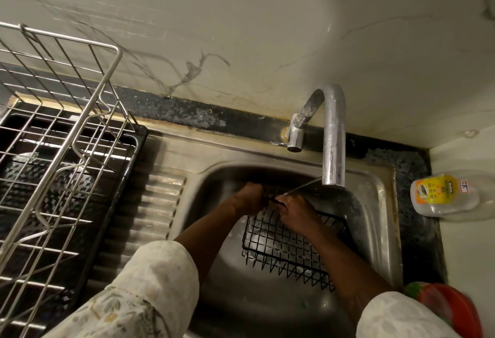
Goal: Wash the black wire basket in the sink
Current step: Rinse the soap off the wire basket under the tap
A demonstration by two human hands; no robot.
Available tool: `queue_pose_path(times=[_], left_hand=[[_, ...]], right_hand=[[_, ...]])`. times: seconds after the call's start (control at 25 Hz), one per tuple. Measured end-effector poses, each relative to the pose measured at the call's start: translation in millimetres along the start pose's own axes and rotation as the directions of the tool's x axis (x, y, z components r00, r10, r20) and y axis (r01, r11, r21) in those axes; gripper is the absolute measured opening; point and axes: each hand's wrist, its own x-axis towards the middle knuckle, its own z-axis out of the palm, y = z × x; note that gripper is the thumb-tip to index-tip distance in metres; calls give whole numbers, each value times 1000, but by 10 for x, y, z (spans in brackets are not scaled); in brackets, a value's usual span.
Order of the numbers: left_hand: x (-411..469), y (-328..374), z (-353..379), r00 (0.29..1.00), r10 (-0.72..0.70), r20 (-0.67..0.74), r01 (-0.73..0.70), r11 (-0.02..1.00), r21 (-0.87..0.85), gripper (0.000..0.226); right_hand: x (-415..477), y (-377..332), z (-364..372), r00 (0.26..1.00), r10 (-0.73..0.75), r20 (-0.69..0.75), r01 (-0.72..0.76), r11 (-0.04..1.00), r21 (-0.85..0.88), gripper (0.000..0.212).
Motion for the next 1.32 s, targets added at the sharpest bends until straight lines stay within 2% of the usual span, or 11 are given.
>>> queue_pose_path(times=[0.12, 0.24, 0.36, 0.48, 0.6, 0.84, 1.08, 1.32], left_hand=[[10, 52, -27, 999, 8, -31, -8, 1000, 24, 24], [3, 117, -74, 990, 24, -139, -16, 998, 65, 25], [-36, 179, -101, 985, 41, -167, -24, 994, 104, 26], [-13, 199, -81, 989, 42, -142, -27, 994, 109, 22], [13, 238, -87, 999, 28, -47, -23, 993, 112, 23], [35, 276, -48, 995, 97, 24, -100, 982, 158, 26], [67, 290, -115, 992, 103, 78, -115, 980, 161, 32], [64, 302, -58, 995, 95, -1, -94, 988, 121, 28]], right_hand=[[-17, -27, -18, 1000, 4, -26, -7, 995, -104, 30], [-41, -64, -2, 995, 68, -71, -74, 994, -86, 33], [-94, -70, 30, 987, 98, -130, -112, 989, -101, 28], [-149, -62, 53, 978, 146, -150, -160, 983, -90, 21], [-184, -43, 41, 984, 146, -104, -154, 985, -75, 16], [-121, -116, 58, 993, 102, -54, -103, 995, -13, 27], [-28, -138, 35, 990, 129, -59, -132, 990, -54, 21], [-34, -111, 83, 987, 150, -65, -154, 985, -74, 21]])
